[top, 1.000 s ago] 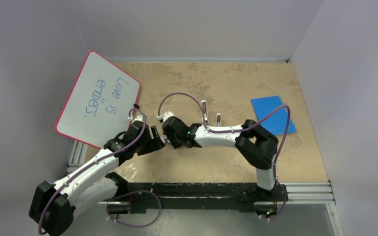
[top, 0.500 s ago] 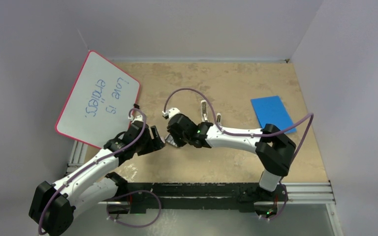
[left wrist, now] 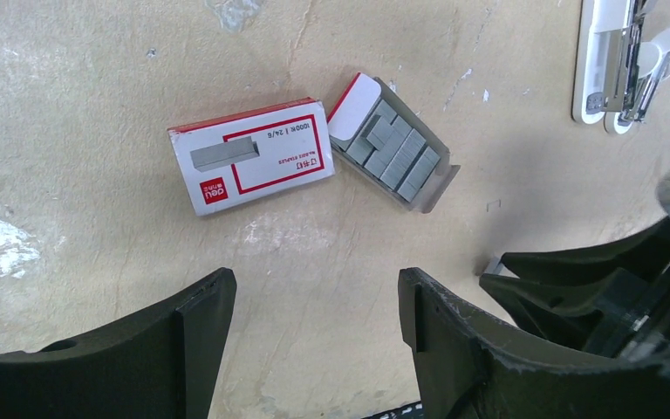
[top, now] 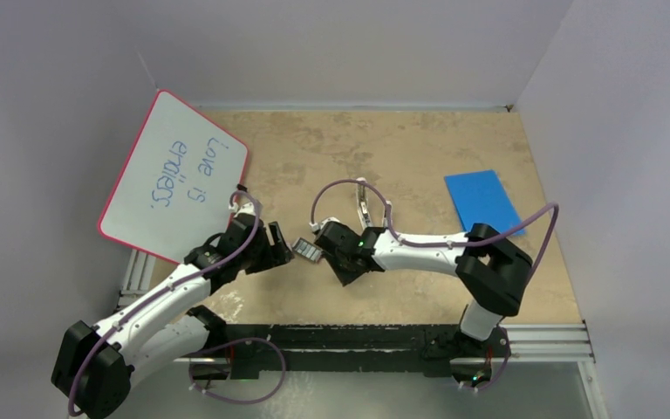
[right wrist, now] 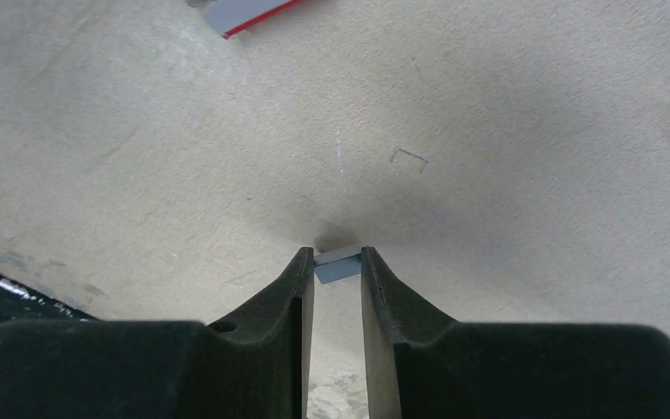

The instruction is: Load the staples into the stapler

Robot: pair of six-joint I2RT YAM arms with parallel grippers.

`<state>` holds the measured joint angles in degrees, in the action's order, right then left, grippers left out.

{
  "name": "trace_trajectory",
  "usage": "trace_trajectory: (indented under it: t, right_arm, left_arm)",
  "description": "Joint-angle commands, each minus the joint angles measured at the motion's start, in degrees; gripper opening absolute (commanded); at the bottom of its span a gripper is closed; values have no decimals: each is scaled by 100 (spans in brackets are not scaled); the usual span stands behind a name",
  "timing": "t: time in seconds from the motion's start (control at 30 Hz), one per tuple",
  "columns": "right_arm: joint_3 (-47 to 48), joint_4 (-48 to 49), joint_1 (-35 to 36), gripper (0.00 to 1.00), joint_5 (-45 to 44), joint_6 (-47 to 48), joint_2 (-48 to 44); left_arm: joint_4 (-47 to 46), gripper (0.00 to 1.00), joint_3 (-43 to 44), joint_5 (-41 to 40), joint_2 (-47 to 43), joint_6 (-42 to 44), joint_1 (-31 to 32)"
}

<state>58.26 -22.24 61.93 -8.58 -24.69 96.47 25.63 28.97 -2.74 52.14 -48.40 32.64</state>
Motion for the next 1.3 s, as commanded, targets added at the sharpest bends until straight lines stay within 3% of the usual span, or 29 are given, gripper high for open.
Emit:
trace_trajectory:
  t: [0.0, 0.13, 0.3, 0.4, 0.5, 0.7, 1.27]
  right_arm:
    - [334, -381, 21, 25, -404, -259, 333]
    - [583, -505, 16, 32, -733, -417, 510]
    - [813, -666, 20, 57, -958, -889, 304]
    - [897, -718, 21, 60, -1131, -1503, 251]
    - [792, -600, 20, 57, -1259, -2380, 222]
    - [544, -743, 41, 38, -1568, -3562, 269]
    - [54, -863, 163, 41, -1238, -3526, 144]
  left_arm:
    - [-232, 68, 76, 86, -56, 168, -21]
    - [-98, 68, 183, 22, -127, 217, -25]
    - [-58, 68, 188, -1, -193, 206, -21]
    - [-36, 68, 216, 24, -164, 205, -22]
    - [-31, 68, 219, 35, -149, 204, -22]
    - [-31, 68, 227, 106, -136, 258, -26]
    - [-24, 68, 136, 86, -248, 211, -25]
